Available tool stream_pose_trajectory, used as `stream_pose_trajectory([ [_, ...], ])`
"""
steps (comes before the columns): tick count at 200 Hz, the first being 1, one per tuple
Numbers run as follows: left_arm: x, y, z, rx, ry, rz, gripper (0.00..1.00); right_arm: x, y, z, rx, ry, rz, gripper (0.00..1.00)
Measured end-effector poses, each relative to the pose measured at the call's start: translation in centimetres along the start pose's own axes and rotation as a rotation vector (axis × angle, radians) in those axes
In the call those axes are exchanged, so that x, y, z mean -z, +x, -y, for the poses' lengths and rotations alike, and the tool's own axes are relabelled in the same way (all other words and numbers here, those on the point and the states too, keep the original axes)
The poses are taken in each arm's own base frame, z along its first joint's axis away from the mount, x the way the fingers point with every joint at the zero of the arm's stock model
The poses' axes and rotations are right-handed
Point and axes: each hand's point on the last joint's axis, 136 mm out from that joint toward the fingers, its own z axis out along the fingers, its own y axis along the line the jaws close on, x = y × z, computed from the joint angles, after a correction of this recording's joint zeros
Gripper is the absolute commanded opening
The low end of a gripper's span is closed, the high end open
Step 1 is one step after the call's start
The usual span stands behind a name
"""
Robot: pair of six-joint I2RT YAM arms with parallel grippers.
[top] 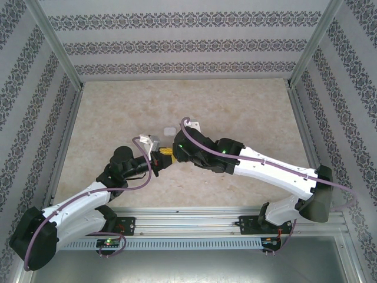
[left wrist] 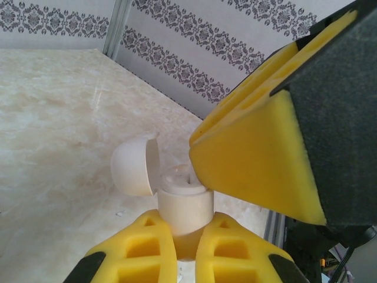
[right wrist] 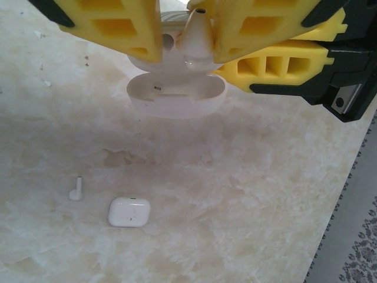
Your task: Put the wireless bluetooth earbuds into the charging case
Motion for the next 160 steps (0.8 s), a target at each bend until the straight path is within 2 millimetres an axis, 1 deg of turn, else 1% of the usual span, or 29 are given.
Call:
stream_pose_trajectory([
  [20, 0.1, -0.2, 0.1, -0.004, 0.002, 0.008, 0.0, 0.2, -0.2, 0.2, -0.004, 0.006, -0.003, 0.37],
  [46, 0.5, -0.9, 0.5, -0.017, 0.007, 0.03, 0.0, 0.7, -0.6, -0.2, -0.007, -0.006, -0.002, 0.43],
  [82, 0.7, -1.4, 0.9, -0.028, 0.014, 0.048, 0.0, 1.6, -0.9, -0.6, -0.009, -0.024, -0.008, 0.48],
  [107, 0.7, -1.4, 0.9, -0.027, 0.014, 0.048, 0.0, 2.7, -1.3, -1.0, -0.013, -0.055, -0.007, 0.51],
  [133, 0.6, -1.3, 0.8, -0.026, 0.014, 0.044, 0.0, 4.0, -1.7, -1.7, -0.022, -0.103, -0.004, 0.49],
  [160, 0.6, -1.2, 0.8, -0.025, 0.015, 0.042, 0.0, 4.6, -2.2, -1.7, -0.039, -0.132, -0.012, 0.39],
])
